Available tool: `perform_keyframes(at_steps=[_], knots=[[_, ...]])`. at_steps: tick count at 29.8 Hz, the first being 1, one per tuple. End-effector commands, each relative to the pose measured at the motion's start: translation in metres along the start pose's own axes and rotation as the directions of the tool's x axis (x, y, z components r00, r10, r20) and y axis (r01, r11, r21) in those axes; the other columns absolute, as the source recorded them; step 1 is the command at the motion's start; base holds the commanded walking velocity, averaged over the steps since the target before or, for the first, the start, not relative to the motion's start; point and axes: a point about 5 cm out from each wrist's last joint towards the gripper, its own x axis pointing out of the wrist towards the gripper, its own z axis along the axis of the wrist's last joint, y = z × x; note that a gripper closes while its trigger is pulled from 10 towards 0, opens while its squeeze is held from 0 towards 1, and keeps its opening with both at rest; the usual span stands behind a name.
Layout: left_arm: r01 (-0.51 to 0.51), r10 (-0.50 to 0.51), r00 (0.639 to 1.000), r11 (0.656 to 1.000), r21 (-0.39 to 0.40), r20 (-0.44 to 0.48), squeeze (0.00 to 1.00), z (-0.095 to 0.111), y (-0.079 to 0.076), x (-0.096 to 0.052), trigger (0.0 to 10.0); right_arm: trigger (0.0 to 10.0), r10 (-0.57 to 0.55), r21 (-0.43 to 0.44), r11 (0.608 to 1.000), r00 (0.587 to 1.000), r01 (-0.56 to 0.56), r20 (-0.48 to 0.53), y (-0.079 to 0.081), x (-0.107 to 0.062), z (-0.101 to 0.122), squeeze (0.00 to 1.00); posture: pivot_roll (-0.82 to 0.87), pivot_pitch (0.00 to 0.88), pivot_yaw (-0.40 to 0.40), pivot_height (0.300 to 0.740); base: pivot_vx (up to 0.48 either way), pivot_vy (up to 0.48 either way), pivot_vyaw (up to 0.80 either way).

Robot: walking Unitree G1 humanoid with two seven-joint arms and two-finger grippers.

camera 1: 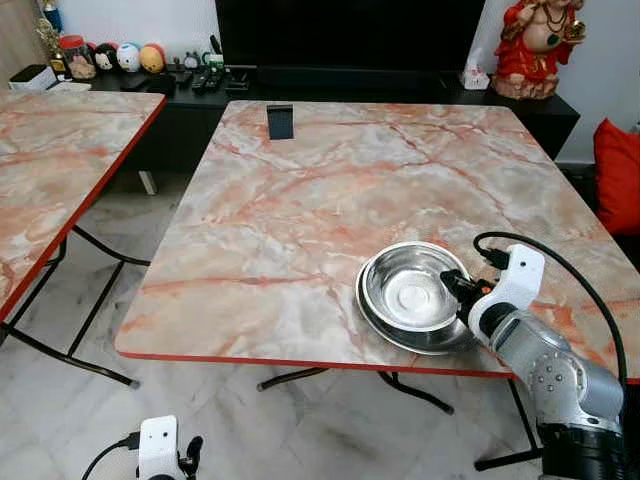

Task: Setting the table

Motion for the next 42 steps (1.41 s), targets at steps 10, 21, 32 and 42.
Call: perform_keyframes(at_steps=[10, 21, 32, 42], knots=[[0.004, -0.004, 1.0, 1.0, 0.013, -0.03, 0.0, -0.0058, 0.0007, -0.0017, 10.0, 10.0, 0.002, -0.023, 1.0, 1.0, -0.001, 0.014, 0.0011, 0.0036, -0.0003, 0.0, -0.12, 0.037, -0.042, 0.736, 0.0, 0.0, 0.0], [0.004, -0.003, 0.999, 1.0, 0.013, -0.033, 0.0, -0.0063, 0.0007, -0.0019, 10.0, 10.0, -0.011, -0.053, 0.999, 1.0, 0.012, 0.028, -0.0008, 0.005, 0.0028, 0.13, -0.12, 0.036, -0.043, 0.736, 0.0, 0.0, 0.0], [0.005, -0.005, 0.999, 1.0, 0.012, -0.035, 0.0, -0.007, 0.0009, -0.0022, 10.0, 10.0, -0.038, -0.065, 0.997, 0.998, 0.04, 0.042, -0.0063, 0.0053, 0.0048, 0.1, -0.12, 0.036, -0.04, 0.736, 0.0, 0.0, 0.0], [0.004, -0.004, 0.999, 1.0, 0.015, -0.034, 0.0, -0.0067, 0.0014, -0.0021, 10.0, 10.0, -0.026, -0.065, 0.998, 0.999, 0.029, 0.036, -0.0038, 0.0069, 0.0012, 0.64, -0.12, 0.037, -0.039, 0.736, 0.0, 0.0, 0.0]])
